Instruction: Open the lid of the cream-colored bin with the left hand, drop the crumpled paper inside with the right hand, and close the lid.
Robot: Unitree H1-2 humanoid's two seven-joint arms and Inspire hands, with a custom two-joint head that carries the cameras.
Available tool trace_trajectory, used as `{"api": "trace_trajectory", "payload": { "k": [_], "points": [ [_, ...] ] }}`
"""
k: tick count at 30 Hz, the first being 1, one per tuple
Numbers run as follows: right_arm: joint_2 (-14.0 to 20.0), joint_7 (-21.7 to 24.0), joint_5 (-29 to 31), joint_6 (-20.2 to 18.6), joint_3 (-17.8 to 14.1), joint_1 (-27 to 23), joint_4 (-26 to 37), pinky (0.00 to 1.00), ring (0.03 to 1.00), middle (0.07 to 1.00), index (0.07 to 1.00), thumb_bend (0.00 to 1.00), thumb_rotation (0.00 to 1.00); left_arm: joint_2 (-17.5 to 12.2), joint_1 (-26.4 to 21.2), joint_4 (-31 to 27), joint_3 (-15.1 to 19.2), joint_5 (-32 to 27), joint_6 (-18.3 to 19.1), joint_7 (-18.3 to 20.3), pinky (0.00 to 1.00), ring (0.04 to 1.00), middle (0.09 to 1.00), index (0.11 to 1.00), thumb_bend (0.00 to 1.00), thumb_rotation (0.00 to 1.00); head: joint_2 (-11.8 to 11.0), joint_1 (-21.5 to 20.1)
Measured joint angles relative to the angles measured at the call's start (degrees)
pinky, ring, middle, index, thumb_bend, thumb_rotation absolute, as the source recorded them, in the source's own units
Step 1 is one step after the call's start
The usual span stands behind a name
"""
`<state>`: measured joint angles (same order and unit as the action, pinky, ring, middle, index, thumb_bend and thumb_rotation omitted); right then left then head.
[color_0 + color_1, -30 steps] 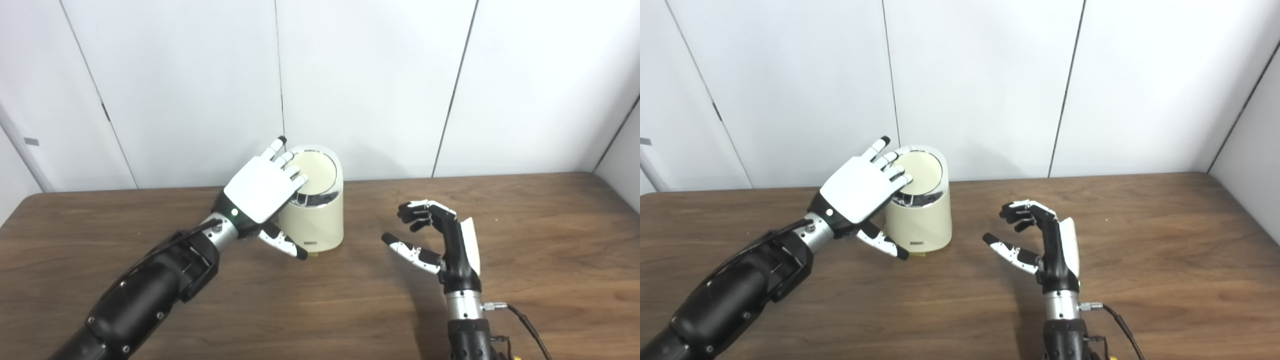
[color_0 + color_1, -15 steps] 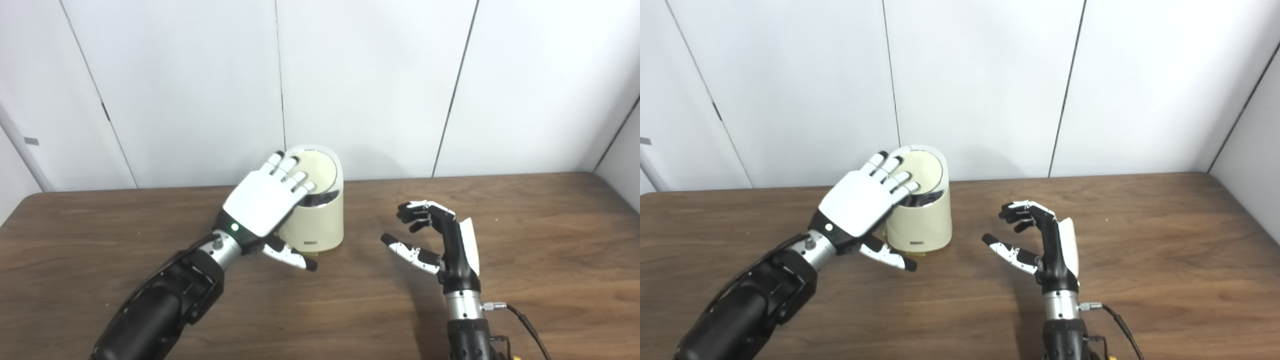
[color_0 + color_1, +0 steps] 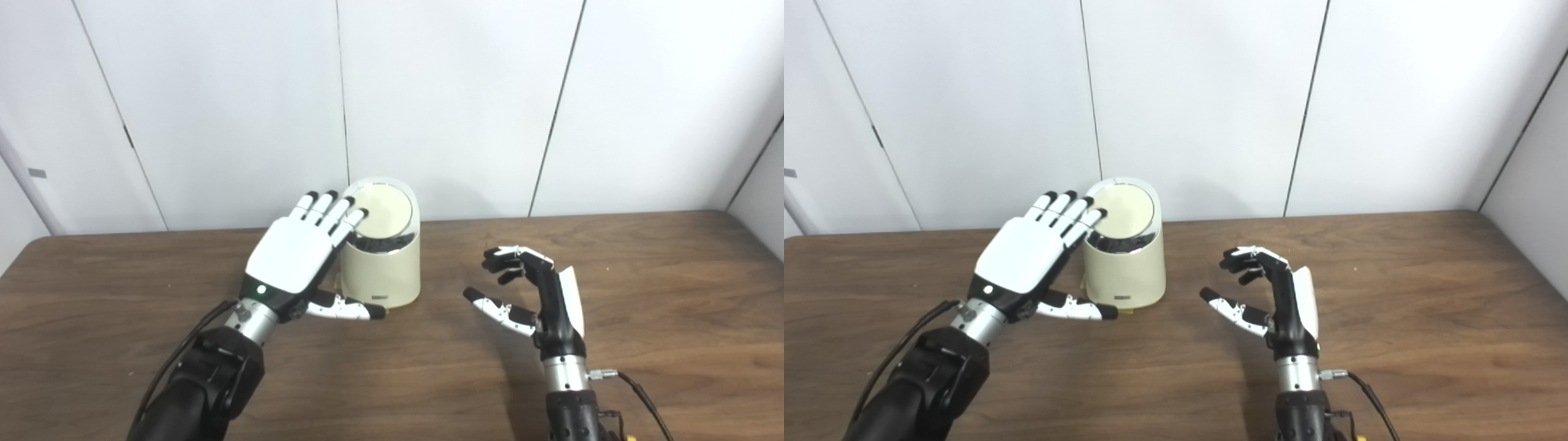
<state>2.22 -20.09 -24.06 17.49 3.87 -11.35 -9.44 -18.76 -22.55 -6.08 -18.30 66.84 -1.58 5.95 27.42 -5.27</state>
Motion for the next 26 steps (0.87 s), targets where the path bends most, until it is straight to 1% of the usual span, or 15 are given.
{"api": "trace_trajectory", "payload": {
  "k": [4, 6, 8, 10, 11, 13, 14, 15, 16, 17, 19, 20, 22, 24, 26],
  "points": [
    [0.01, -0.02, 0.0, 0.07, 0.05, -0.05, -0.1, 0.44, 0.56, 0.621, 0.495, 0.49, 0.15, 0.22, 1.47, -0.38, 0.94, -1.42, 0.12, -0.71, 1.0, 1.0, 1.0, 1.0, 0.84, 0.99, -0.09, 0.09],
    [0.02, -0.04, -0.01, 0.12, 0.09, -0.11, -0.25, 0.44, 0.556, 0.618, 0.495, 0.49, 0.15, 0.55, 2.45, -0.64, 1.96, -3.62, 0.23, -0.65, 1.0, 1.0, 0.998, 1.0, 0.83, 0.99, -0.09, 0.09],
    [0.02, -0.04, -0.03, 0.12, 0.11, -0.14, -0.32, 0.44, 0.554, 0.618, 0.495, 0.49, 0.15, 1.5, 3.49, -1.26, 4.02, -8.03, 0.29, -0.66, 1.0, 1.0, 0.975, 0.983, 0.8, 1.0, -0.09, 0.0],
    [0.03, -0.04, 0.03, 0.11, 0.09, -0.14, -0.3, 0.44, 0.558, 0.62, 0.495, 0.49, 0.15, 2.79, 4.36, -1.95, 6.6, -14.21, 0.24, -0.68, 1.0, 0.983, 0.956, 0.973, 0.76, 1.0, -0.09, 0.09],
    [0.04, 0.0, 0.16, 0.11, 0.07, -0.13, -0.3, 0.44, 0.563, 0.622, 0.495, 0.49, 0.15, 3.35, 4.57, -2.1, 7.58, -17.65, 0.25, -0.59, 0.97, 0.966, 0.947, 0.959, 0.73, 0.99, -0.17, 0.17],
    [0.03, 0.1, 0.86, 0.12, 0.01, -0.15, -0.31, 0.46, 0.578, 0.633, 0.495, 0.48, 0.15, 4.52, 5.1, -2.13, 9.75, -25.0, 0.27, -0.19, 0.89, 0.922, 0.918, 0.914, 0.61, 0.94, -0.18, 0.09],
    [0.04, 0.15, 1.33, 0.11, -0.05, -0.19, -0.28, 0.47, 0.587, 0.639, 0.495, 0.48, 0.16, 5.34, 5.59, -2.12, 11.03, -29.04, 0.27, 0.22, 0.83, 0.893, 0.896, 0.885, 0.51, 0.87, -0.18, 0.09],
    [0.04, 0.2, 1.65, 0.11, -0.08, -0.16, -0.24, 0.47, 0.594, 0.643, 0.495, 0.48, 0.16, 6.06, 6.18, -2.08, 12.16, -32.32, 0.22, 0.44, 0.76, 0.853, 0.866, 0.853, 0.37, 0.82, -0.09, 0.09],
    [0.05, 0.25, 2.05, 0.14, -0.08, -0.07, -0.24, 0.47, 0.596, 0.645, 0.495, 0.48, 0.16, 6.93, 6.92, -1.95, 13.35, -37.29, -0.21, 0.45, 0.72, 0.833, 0.849, 0.837, 0.29, 0.79, -0.09, 0.09],
    [0.09, 0.27, 2.32, 0.14, -0.08, -0.06, -0.24, 0.47, 0.596, 0.646, 0.495, 0.48, 0.16, 7.61, 7.62, -1.76, 14.28, -39.83, -0.74, 0.35, 0.7, 0.813, 0.833, 0.821, 0.24, 0.77, 0.09, 0.0],
    [0.19, 0.3, 2.45, 0.16, -0.04, 0.0, -0.24, 0.47, 0.598, 0.647, 0.496, 0.48, 0.16, 8.39, 9.09, -0.76, 15.25, -43.93, -3.28, -0.67, 0.68, 0.792, 0.812, 0.801, 0.19, 0.76, 0.09, 0.0],
    [0.22, 0.33, 2.45, 0.16, -0.02, 0.04, -0.2, 0.48, 0.6, 0.648, 0.496, 0.48, 0.16, 8.5, 9.81, -0.29, 15.46, -44.72, -4.26, -1.15, 0.65, 0.774, 0.796, 0.789, 0.18, 0.69, 0.17, -0.09],
    [0.34, 0.41, 2.44, 0.16, 0.04, 0.21, 0.05, 0.48, 0.602, 0.648, 0.496, 0.48, 0.16, 8.58, 11.26, 0.72, 15.92, -46.32, -6.94, -2.08, 0.63, 0.751, 0.777, 0.775, 0.17, 0.62, 0.35, -0.26],
    [0.56, 0.61, 2.38, 0.16, 0.13, 0.6, 0.75, 0.48, 0.604, 0.649, 0.496, 0.48, 0.16, 8.73, 12.42, 1.09, 16.33, -47.11, -9.01, -3.38, 0.61, 0.736, 0.767, 0.769, 0.16, 0.6, 0.44, -0.26],
    [0.7, 0.8, 2.28, 0.15, 0.21, 1.11, 1.4, 0.48, 0.605, 0.65, 0.496, 0.48, 0.15, 9.12, 13.48, 1.23, 16.77, -48.68, -9.91, -3.91, 0.61, 0.737, 0.771, 0.77, 0.16, 0.6, 0.53, -0.26]
  ]
}}
